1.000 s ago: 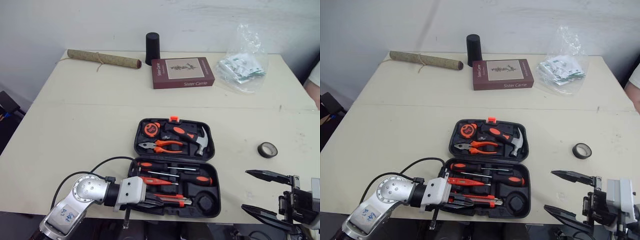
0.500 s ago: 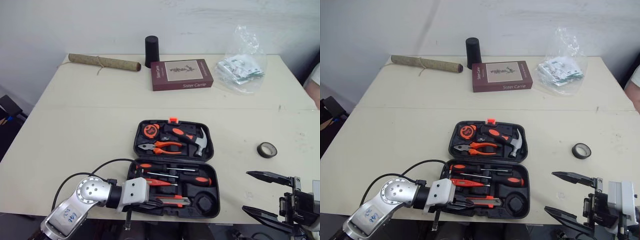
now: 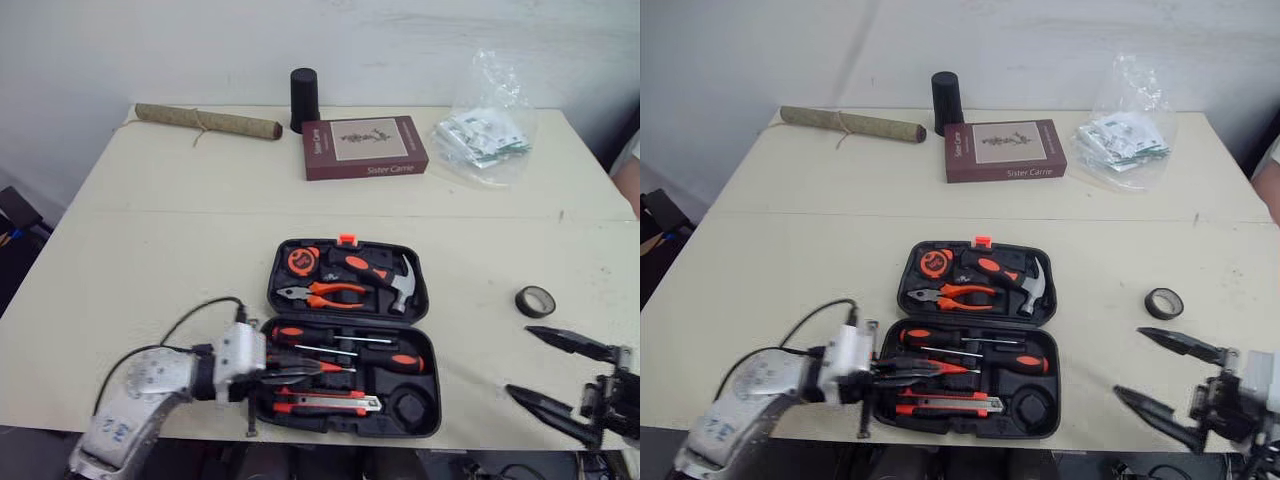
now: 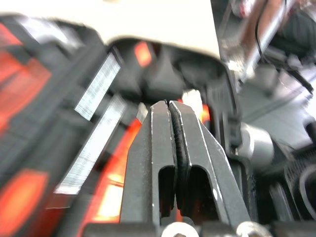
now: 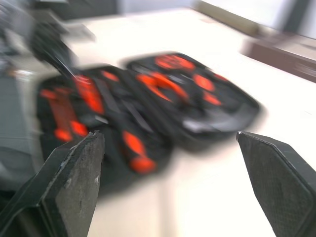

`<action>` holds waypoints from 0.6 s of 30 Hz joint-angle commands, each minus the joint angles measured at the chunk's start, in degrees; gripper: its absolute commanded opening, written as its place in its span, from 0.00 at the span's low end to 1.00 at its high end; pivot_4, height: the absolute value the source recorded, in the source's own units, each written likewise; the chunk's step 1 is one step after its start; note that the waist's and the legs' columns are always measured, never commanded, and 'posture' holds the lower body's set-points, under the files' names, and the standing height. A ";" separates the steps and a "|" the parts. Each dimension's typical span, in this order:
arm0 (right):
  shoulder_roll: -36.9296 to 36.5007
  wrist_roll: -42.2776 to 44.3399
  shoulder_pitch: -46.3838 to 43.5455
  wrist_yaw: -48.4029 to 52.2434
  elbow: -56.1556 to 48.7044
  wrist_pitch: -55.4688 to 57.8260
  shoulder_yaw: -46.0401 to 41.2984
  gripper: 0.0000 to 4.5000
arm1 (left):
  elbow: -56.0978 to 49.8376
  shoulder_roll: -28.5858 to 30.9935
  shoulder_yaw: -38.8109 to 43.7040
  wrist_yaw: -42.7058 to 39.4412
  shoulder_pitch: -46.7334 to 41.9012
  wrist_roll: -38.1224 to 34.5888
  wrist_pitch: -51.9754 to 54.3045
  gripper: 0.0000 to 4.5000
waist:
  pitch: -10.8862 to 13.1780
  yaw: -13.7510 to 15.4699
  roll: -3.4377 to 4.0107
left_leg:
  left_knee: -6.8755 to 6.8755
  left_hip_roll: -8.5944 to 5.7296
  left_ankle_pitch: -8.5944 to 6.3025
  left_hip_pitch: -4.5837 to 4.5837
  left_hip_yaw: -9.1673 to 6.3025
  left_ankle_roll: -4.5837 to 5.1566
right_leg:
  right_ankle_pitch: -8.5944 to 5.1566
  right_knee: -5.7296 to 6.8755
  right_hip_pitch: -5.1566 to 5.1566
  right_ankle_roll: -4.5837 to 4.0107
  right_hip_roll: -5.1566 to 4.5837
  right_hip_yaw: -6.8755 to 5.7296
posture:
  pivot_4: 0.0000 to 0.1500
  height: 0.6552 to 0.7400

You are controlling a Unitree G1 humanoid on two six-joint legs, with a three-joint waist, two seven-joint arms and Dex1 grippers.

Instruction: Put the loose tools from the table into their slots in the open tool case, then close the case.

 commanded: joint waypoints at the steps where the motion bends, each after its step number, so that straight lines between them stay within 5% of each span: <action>1: 0.14 -1.83 2.12 0.87 9.48 -5.44 -8.59 1.00 | 2.71 3.93 13.23 -1.16 6.16 -2.05 -1.19 0.33 | 0.02 -0.03 -0.02 | -0.01 0.00 -0.01 0.00 0.01 -0.02 | -0.01 -0.02 0.00 -0.01 0.02 -0.01 | 1.00 1.00; 8: 0.90 -6.19 5.83 0.22 29.83 -16.85 -17.72 1.00 | 30.88 5.85 35.07 0.90 10.46 2.39 -13.47 0.96 | 0.16 -0.13 -0.14 | -0.05 0.04 -0.27 0.00 0.02 0.31 | -0.16 -0.11 -0.01 -0.26 0.05 -0.10 | 1.00 1.00; 9: 1.11 -6.68 6.17 -1.36 32.71 -17.81 -18.79 1.00 | 36.34 6.67 37.47 1.73 9.93 2.89 -14.88 0.98 | 0.18 -0.13 -0.16 | -0.07 0.05 -0.28 0.01 0.02 0.30 | -0.50 -0.11 -0.02 -0.89 0.05 -0.09 | 1.00 1.00; 12: 1.35 -7.33 6.22 -5.15 37.87 -19.36 -20.24 1.00 | 44.49 7.69 41.68 2.96 8.58 1.68 -14.88 0.98 | 0.21 -0.26 -0.23 | -0.12 0.08 -0.42 0.05 0.02 0.04 | -0.57 -0.08 -0.03 -1.02 0.03 -0.07 | 1.00 1.00; 18: 0.40 -8.68 3.45 -15.22 29.98 -10.97 -14.29 1.00 | 40.03 8.64 39.51 0.32 7.65 0.47 -11.41 0.98 | 0.21 -1.38 -0.25 | -0.15 0.02 -0.44 0.07 0.05 -0.10 | -0.54 0.00 -0.05 -0.98 -0.09 0.05 | 1.00 1.00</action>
